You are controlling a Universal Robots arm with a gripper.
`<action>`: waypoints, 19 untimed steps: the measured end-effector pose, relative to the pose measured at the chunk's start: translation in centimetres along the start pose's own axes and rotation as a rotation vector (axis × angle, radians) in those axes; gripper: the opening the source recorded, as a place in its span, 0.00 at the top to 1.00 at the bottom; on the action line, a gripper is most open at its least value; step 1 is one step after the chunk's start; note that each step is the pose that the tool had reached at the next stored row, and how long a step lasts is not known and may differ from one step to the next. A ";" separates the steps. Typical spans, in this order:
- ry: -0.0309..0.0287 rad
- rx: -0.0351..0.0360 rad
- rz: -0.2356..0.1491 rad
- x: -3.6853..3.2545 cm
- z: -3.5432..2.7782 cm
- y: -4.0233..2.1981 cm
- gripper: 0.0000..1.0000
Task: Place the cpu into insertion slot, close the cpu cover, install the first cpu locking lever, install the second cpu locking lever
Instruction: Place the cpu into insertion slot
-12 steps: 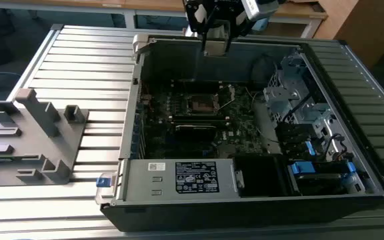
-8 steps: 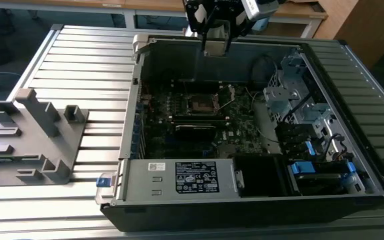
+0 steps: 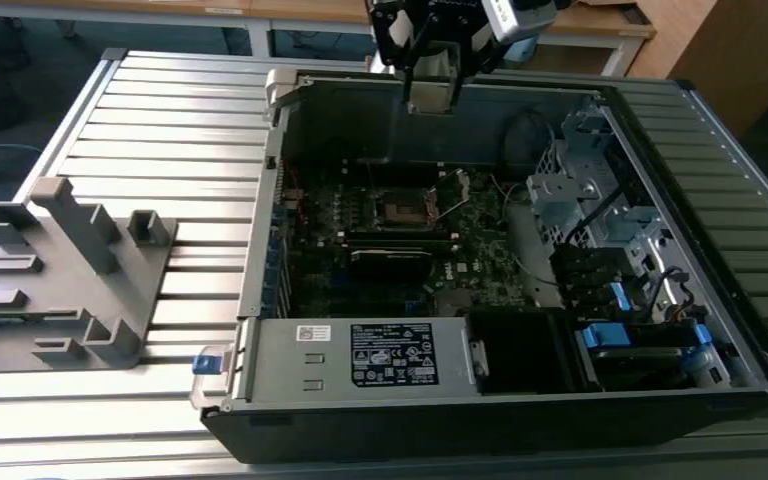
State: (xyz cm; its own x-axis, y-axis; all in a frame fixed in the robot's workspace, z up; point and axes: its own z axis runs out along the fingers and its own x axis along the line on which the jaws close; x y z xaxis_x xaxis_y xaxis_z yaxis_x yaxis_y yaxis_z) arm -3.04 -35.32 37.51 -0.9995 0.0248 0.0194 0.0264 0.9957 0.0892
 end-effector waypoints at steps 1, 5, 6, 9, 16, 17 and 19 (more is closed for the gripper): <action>0.0000 -0.0001 0.000 0.00 0.01 0.00 0.46; -0.0002 -0.0004 0.000 -0.01 0.07 0.00 0.46; -0.0002 -0.0004 0.000 -0.01 0.12 -0.01 0.46; -0.0001 -0.0002 0.000 -0.01 0.25 -0.02 0.46; -0.0001 -0.0003 0.000 -0.01 0.43 -0.04 0.46; -0.0001 -0.0002 0.000 -0.01 0.47 -0.04 0.46; 0.0000 0.0000 0.000 -0.01 0.52 -0.04 0.46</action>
State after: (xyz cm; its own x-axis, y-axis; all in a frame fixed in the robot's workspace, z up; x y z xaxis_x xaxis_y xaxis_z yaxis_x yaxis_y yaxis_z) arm -3.04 -35.32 36.99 -0.9995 0.0248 0.0194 0.0264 0.9957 0.0892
